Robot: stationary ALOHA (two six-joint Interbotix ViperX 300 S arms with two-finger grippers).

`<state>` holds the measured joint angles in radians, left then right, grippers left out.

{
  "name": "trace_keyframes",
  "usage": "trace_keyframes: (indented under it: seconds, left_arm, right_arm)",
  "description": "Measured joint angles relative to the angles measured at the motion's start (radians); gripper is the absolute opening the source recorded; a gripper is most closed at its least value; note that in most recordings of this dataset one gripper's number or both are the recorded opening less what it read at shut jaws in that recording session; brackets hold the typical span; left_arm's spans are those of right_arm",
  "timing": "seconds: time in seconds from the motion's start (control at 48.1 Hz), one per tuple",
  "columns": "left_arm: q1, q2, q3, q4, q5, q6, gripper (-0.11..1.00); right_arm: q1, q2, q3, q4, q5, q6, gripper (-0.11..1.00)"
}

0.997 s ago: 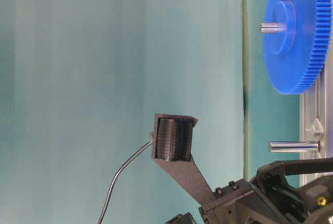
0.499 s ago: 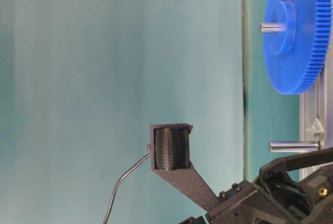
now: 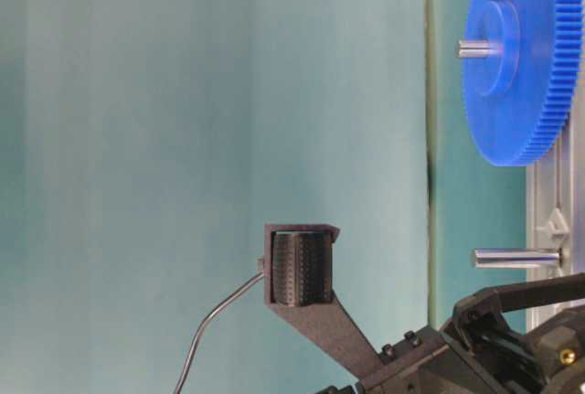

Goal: Insert the small gear onto the shaft.
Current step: 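Close the left gripper on the small blue gear's hub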

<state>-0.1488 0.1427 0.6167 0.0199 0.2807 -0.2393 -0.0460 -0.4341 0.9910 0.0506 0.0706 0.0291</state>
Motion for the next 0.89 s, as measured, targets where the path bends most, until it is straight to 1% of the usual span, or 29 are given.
trace_keyframes:
  seconds: [0.145,0.436,0.748,0.893]
  left_arm:
    - [0.000,0.000,0.000,0.000,0.006,0.002,0.93]
    - [0.000,0.000,-0.009,0.002,0.058,0.003,0.93]
    - [0.000,0.005,-0.017,0.002,0.078,0.003,0.92]
    - [-0.002,0.005,-0.018,0.002,0.097,0.003,0.89]
  right_arm:
    - [0.000,0.000,0.000,0.000,-0.002,0.000,0.04]
    - [0.000,0.000,0.000,0.000,-0.003,0.000,0.04]
    - [0.000,0.000,0.000,0.000,-0.002,0.000,0.04]
    - [0.000,0.000,0.000,0.000,-0.003,0.000,0.04]
